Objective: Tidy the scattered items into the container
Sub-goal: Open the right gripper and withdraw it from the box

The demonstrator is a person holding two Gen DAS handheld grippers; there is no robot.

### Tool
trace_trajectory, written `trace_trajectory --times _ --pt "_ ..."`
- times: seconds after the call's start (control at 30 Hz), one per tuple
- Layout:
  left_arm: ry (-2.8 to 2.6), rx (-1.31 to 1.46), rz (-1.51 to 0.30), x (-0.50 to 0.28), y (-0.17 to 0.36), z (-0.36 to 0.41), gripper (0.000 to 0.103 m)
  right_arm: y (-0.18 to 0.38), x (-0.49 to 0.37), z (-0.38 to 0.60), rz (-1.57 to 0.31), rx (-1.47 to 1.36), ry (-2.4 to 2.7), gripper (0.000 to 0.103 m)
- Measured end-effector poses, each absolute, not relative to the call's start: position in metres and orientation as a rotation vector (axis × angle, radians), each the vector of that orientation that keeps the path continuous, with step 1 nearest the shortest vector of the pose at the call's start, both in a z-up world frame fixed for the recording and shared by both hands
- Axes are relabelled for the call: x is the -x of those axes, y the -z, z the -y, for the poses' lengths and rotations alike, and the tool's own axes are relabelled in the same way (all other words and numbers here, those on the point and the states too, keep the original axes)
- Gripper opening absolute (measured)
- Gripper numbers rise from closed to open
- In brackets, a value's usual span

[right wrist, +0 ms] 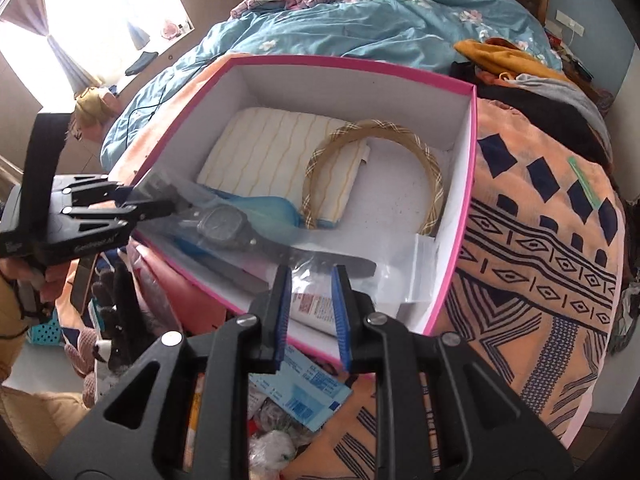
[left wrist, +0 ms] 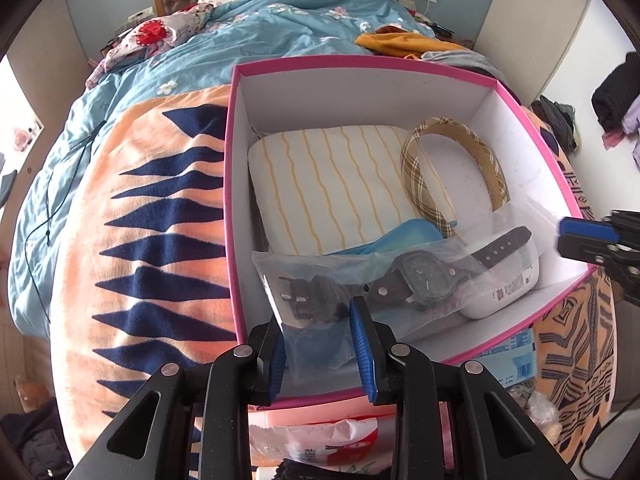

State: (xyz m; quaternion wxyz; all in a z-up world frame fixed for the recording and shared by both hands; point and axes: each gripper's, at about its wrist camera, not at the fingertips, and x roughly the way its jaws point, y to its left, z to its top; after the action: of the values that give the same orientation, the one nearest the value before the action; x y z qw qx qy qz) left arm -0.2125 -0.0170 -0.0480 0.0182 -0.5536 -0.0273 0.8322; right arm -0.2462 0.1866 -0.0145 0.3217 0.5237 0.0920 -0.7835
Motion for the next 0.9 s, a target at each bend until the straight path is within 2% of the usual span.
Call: trace_trajectory --times 0.2,0.27,0.3,0.4,0.6,0.9 --pt "-2.615 1.668 0.178 0.207 0.039 0.02 0.038 0.048 0.26 -0.172 -0.249 -1.473 2.03 0.022" --pt "-2.655 1.611 0.185 0.202 0.033 0.021 0.047 0.055 0.259 -0.17 -0.255 -1.492 2.01 0.022" --pt "-2.675 1.582 0.188 0.2 0.03 0.021 0.06 0.056 0.258 -0.17 -0.254 -1.495 2.008 0.022" --pt "-2.713 1.517 0.203 0.193 0.021 0.02 0.067 0.054 0.255 -0.173 -0.239 -1.491 2.013 0.022" --pt "-2.694 1.475 0.202 0.187 0.016 0.015 0.068 0.047 0.25 -0.182 -0.189 -1.476 2.026 0.022" --pt "-2.592 1.41 0.25 0.16 0.009 -0.009 0.068 0.018 0.219 -0.22 0.083 -1.346 2.054 0.022"
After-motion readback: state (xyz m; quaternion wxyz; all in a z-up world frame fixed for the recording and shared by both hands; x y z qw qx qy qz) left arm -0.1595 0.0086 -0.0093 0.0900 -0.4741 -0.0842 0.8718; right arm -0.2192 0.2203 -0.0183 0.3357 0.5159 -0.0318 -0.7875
